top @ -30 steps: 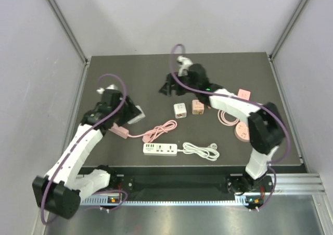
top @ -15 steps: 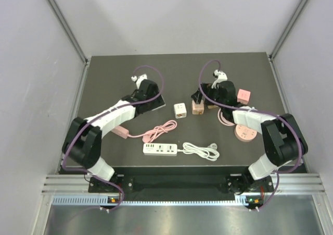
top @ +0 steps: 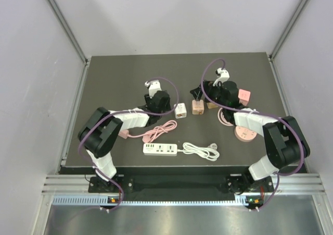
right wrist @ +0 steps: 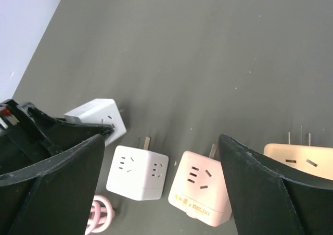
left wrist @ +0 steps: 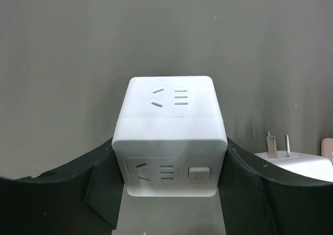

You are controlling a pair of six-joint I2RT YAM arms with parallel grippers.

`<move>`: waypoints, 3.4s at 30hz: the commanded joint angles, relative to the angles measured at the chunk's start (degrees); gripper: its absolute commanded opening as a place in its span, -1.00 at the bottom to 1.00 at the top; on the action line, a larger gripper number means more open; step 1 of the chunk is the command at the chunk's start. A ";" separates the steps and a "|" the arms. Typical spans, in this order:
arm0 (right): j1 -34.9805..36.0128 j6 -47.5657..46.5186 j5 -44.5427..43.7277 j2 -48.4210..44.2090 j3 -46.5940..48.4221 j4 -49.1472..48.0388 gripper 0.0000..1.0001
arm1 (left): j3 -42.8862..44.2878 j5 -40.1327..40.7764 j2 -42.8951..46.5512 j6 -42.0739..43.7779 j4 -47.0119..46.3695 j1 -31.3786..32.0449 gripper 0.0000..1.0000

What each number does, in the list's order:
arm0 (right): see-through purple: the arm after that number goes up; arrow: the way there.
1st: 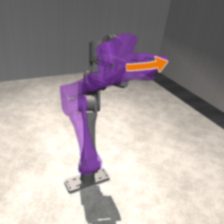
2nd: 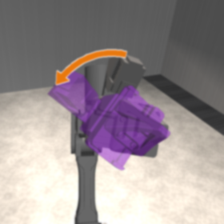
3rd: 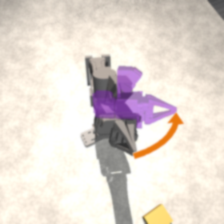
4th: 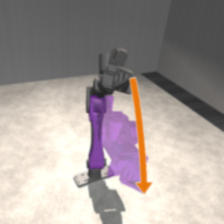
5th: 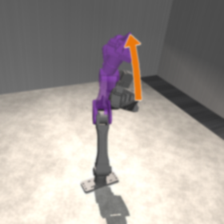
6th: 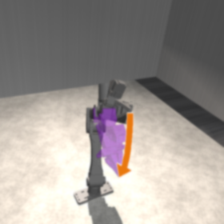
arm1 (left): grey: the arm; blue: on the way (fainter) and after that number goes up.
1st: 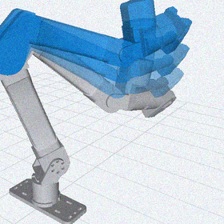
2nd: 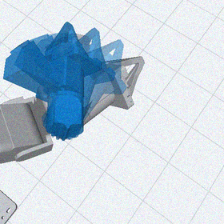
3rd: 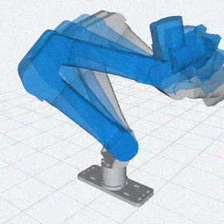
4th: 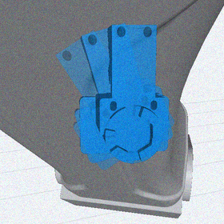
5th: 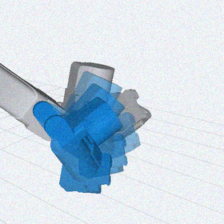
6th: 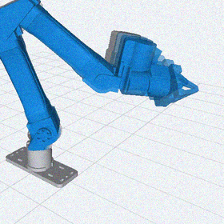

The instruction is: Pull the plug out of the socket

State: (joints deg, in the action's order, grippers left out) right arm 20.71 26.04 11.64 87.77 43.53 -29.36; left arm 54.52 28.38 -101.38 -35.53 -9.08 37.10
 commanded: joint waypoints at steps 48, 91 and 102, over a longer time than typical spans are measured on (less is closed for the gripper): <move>25.94 -17.50 -3.98 14.43 26.77 13.53 0.89 | 2.40 0.52 55.50 -3.66 56.33 -21.37 0.94; 40.56 -9.70 10.49 40.39 51.95 20.86 -1.00 | 7.71 -2.89 52.17 -11.31 69.11 -21.81 0.96; 34.67 10.32 30.54 37.57 41.47 -5.92 -1.00 | 6.21 -3.17 52.24 -19.84 73.77 -23.65 0.96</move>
State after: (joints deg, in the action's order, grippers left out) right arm 57.95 25.93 35.09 131.46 86.61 -16.91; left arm 59.90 20.75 -50.65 -51.22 59.99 14.66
